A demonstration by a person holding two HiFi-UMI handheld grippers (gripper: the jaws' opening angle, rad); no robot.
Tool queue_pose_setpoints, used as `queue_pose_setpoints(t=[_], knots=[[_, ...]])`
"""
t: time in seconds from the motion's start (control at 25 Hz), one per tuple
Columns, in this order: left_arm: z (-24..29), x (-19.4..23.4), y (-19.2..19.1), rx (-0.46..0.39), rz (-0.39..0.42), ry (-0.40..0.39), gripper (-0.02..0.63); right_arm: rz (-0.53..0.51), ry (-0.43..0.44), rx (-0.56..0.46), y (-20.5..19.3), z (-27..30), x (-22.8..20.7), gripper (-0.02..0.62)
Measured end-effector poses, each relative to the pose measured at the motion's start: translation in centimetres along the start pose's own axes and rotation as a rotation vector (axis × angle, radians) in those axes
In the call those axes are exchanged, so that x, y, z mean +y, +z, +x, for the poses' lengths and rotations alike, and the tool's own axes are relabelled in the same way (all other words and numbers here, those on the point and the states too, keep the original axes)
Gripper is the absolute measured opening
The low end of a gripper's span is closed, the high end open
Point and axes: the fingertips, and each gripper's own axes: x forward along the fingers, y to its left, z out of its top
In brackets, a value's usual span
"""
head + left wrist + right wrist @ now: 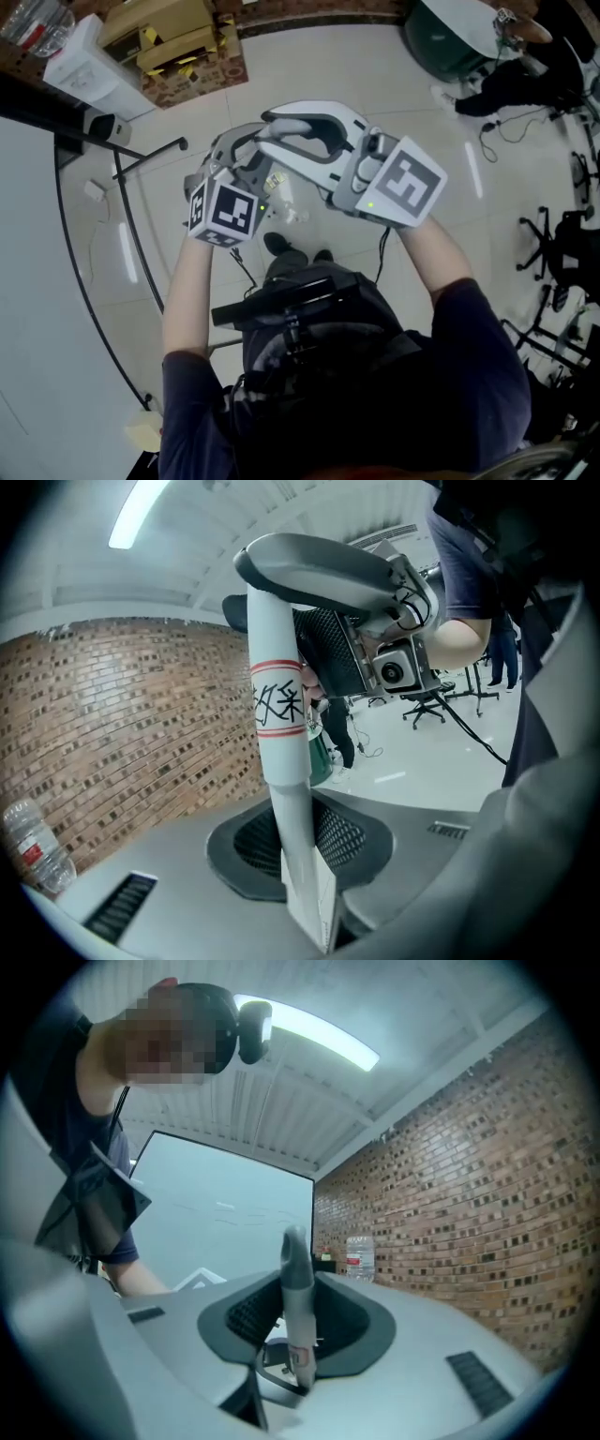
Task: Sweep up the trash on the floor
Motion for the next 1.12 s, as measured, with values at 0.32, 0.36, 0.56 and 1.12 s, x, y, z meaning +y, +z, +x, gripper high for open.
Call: queue_pose_setpoints(t=[0.32,0.36,0.56,1.12], knots=[[1.0,-6.5,4.8,0.001,0.032,-0.05,0.052,-0.038,-0.047,-0.04,1.7,-7.5,2.1,0.117],[1.2,-7.2,5.3,-0.001,0.036,-0.055,0.052,-0.052,-0.056,-0.045,1.9,-8.3,2.3,0.117],[2.4,-9.2,7.9,-0.002,0.044,-0.063,0.052,-0.116,-0.115,-0.073,2.8,-11.2,2.6,0.117],[5.7,-8.9,9.8,-0.034,0.04,-0.11,0.052,-0.284,-0.42,-0.111,3.6,-12.3,0.3,0.104]])
